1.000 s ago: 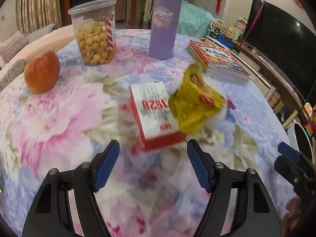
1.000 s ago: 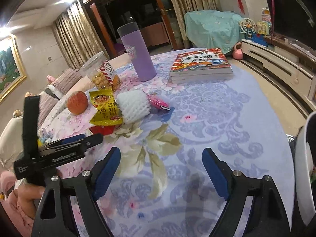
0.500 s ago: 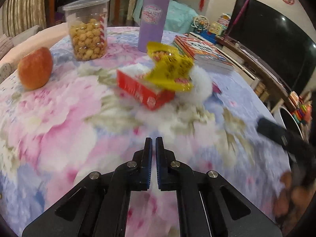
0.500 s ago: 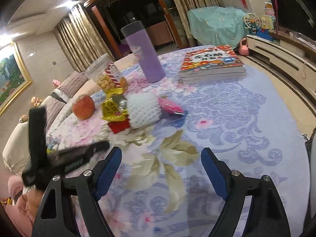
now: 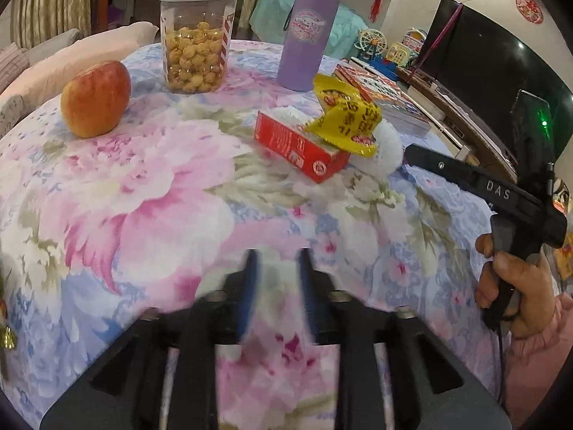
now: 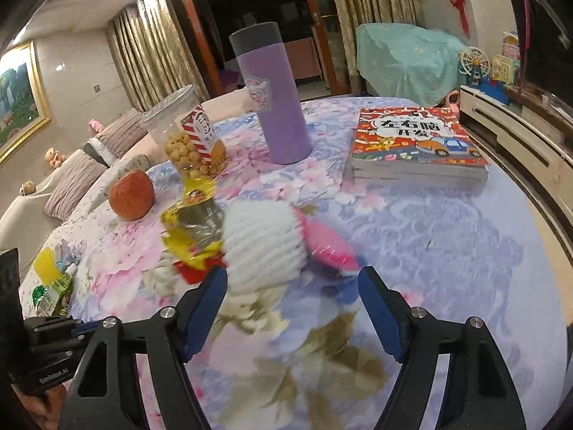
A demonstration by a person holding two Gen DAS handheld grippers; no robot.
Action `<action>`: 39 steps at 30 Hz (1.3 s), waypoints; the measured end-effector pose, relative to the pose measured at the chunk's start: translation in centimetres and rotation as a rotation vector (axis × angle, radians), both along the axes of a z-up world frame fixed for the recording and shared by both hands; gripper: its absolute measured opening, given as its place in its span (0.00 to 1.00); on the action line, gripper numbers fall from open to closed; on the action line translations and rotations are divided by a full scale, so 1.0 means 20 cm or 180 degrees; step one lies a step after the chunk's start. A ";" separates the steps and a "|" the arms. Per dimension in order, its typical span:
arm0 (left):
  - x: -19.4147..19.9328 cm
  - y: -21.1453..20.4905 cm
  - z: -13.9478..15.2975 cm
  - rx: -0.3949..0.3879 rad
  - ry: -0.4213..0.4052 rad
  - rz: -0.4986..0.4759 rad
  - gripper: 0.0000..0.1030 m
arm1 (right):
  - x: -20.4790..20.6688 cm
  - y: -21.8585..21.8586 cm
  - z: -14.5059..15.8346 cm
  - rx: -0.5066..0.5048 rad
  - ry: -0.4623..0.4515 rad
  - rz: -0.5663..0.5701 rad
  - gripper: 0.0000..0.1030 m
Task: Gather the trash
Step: 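Grasp the yellow snack bag with the left tool while the right tool grasps the pink brush package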
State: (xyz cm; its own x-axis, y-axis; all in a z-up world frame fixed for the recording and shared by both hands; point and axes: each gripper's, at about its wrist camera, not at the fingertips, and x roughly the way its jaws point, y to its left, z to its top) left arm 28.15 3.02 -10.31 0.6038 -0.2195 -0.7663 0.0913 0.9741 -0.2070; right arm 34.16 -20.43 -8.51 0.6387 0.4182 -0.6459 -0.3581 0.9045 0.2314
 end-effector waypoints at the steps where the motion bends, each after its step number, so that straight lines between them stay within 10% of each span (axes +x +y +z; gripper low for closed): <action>1: 0.02 0.00 0.01 -0.0025 -0.0020 0.0014 0.42 | 0.02 0.00 -0.01 0.0024 0.0033 0.0082 0.75; 6: 0.13 -0.03 0.03 -0.0037 -0.0069 0.0004 0.51 | 0.16 0.08 -0.07 -0.0088 0.0160 0.0421 0.73; 10: 0.20 -0.04 0.05 -0.0017 -0.0080 0.0002 0.54 | 0.26 0.06 -0.13 0.0122 0.0438 0.0442 0.00; 21: 0.41 -0.18 0.19 0.0001 -0.0562 -0.0010 0.66 | 0.13 -0.17 -0.06 0.0404 0.0310 0.0069 0.08; 26: 0.56 -0.19 0.09 -0.0013 -0.0316 -0.0140 0.27 | 0.17 -0.14 -0.04 0.0439 0.0323 0.0027 0.50; 39: 0.34 -0.16 0.12 -0.0346 -0.0217 -0.0309 0.22 | 0.40 0.11 -0.16 0.0000 0.0509 0.0025 0.40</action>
State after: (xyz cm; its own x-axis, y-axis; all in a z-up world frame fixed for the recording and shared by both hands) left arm 34.85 -0.19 -7.99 0.6256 -0.3586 -0.6929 0.2013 0.9322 -0.3007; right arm 42.08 -18.32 -11.77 0.5243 0.4228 -0.7391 -0.3239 0.9018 0.2861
